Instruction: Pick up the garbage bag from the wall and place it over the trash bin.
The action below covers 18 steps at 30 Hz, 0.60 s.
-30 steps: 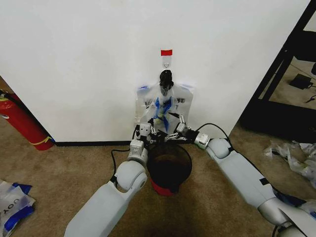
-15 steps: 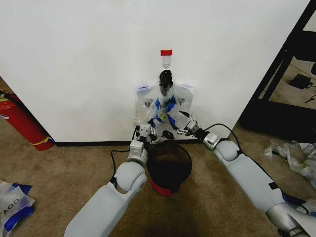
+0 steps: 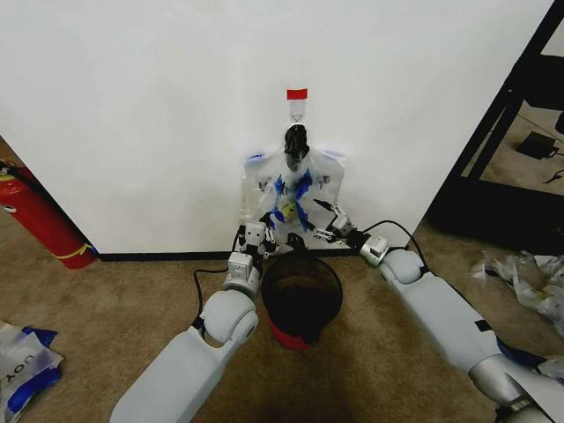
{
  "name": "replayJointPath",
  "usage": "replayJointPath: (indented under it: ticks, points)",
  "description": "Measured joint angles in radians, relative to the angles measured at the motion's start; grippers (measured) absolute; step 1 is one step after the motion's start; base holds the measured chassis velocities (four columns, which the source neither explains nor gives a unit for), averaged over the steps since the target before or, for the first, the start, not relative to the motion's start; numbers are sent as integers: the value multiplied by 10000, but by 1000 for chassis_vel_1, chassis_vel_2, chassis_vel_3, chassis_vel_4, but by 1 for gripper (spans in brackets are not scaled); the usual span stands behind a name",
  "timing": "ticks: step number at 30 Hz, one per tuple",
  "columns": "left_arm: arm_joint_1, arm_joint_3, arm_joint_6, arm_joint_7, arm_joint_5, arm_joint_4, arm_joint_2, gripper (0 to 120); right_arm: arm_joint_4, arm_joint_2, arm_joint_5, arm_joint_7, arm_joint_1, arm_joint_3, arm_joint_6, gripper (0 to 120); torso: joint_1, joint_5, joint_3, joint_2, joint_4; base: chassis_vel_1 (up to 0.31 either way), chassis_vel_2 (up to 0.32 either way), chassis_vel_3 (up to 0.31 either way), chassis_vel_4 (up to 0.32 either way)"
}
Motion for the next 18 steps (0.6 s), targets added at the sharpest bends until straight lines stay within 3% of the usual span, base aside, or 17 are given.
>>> replayJointPath:
  ticks: [3,6,18]
  points:
    - [8,-19,-12,2,1,-9,33,0,-93,64,-38,-28,71,-47,-40,95,0,0,0,0,0,0,0,0,0]
    - [12,-32,-24,3,1,-10,49,0,-204,95,-124,-25,115,-51,-93,97,0,0,0,0,-1,0,0,0,0]
    - [51,-74,-105,7,3,-10,63,0,-1176,511,-500,276,348,44,-296,52,0,-1,0,0,-1,0,0,0,0]
